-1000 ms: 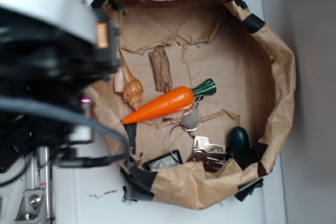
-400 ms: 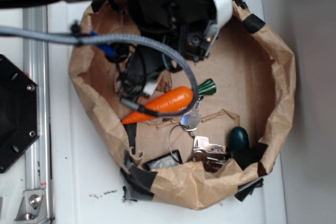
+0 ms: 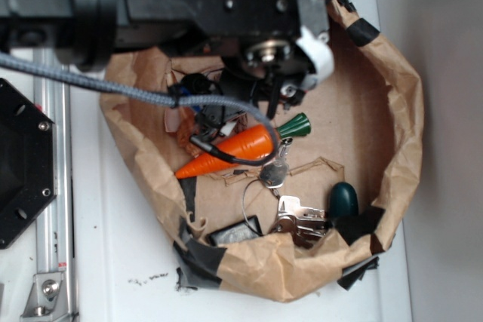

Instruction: Grab the wood chip.

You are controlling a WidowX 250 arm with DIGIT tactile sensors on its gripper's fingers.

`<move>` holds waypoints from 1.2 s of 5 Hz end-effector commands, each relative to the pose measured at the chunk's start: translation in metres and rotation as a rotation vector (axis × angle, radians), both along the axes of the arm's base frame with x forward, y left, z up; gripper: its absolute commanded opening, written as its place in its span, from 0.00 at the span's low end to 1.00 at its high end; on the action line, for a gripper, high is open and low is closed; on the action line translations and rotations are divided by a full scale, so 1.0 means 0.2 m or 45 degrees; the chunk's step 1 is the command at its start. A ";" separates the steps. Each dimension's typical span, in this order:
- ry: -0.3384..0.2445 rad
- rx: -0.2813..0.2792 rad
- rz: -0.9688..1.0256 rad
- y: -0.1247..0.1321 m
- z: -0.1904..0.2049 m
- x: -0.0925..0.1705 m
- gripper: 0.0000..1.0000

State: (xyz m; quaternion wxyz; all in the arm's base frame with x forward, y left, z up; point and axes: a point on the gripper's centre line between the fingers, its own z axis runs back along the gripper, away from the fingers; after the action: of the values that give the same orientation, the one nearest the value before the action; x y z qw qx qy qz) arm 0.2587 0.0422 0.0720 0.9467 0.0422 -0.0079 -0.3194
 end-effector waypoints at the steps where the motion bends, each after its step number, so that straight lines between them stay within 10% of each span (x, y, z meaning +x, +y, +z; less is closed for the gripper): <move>1: -0.073 -0.019 -0.095 0.01 0.00 -0.01 1.00; 6: -0.053 -0.060 -0.267 -0.02 -0.20 -0.04 1.00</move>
State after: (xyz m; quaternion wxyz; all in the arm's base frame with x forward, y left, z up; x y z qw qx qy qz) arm 0.2472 0.0488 0.0259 0.9167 0.0158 -0.0245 -0.3984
